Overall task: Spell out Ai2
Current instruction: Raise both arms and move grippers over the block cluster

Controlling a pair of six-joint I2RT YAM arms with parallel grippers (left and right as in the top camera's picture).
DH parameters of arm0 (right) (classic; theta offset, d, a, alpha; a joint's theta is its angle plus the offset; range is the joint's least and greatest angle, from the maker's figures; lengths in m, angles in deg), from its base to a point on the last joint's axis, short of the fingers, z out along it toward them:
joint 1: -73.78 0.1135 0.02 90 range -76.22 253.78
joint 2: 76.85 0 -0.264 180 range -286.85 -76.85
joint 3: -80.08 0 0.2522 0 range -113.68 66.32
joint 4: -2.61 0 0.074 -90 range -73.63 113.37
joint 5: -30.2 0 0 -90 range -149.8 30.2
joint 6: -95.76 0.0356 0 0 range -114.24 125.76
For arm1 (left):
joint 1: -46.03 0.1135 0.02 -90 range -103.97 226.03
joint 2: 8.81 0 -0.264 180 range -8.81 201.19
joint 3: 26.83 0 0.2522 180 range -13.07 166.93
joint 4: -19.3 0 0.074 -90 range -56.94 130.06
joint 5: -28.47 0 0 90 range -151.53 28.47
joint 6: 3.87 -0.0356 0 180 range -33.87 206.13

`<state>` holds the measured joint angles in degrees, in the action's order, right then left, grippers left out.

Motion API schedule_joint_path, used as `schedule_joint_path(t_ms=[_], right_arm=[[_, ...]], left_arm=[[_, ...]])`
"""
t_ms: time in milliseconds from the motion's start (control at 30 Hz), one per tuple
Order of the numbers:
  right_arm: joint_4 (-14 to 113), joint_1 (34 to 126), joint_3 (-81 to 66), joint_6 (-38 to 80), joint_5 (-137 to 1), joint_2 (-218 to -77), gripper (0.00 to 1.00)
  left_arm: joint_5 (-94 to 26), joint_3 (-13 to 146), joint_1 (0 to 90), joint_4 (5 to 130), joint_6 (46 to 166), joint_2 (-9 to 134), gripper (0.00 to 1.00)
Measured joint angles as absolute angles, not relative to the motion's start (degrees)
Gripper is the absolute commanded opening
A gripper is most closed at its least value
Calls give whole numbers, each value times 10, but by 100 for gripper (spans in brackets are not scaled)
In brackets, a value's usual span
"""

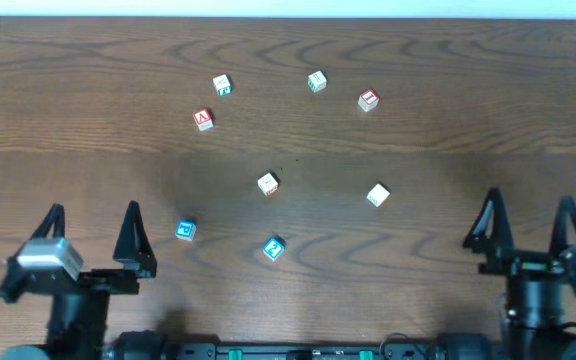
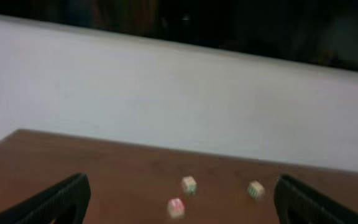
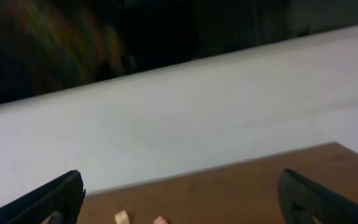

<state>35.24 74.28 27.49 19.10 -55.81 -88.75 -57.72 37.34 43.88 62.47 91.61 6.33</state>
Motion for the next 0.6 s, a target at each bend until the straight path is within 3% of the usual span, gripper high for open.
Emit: schedule_joint_path(t_ms=[367,600], right_arm=[[661,743,-80,194,-604,-1192,99],[814,743,-158,194,-648,-1358,99]], left_arm=[[-483,797,439,945,894,403,95],[-441,908,437,1122,886,562,95]])
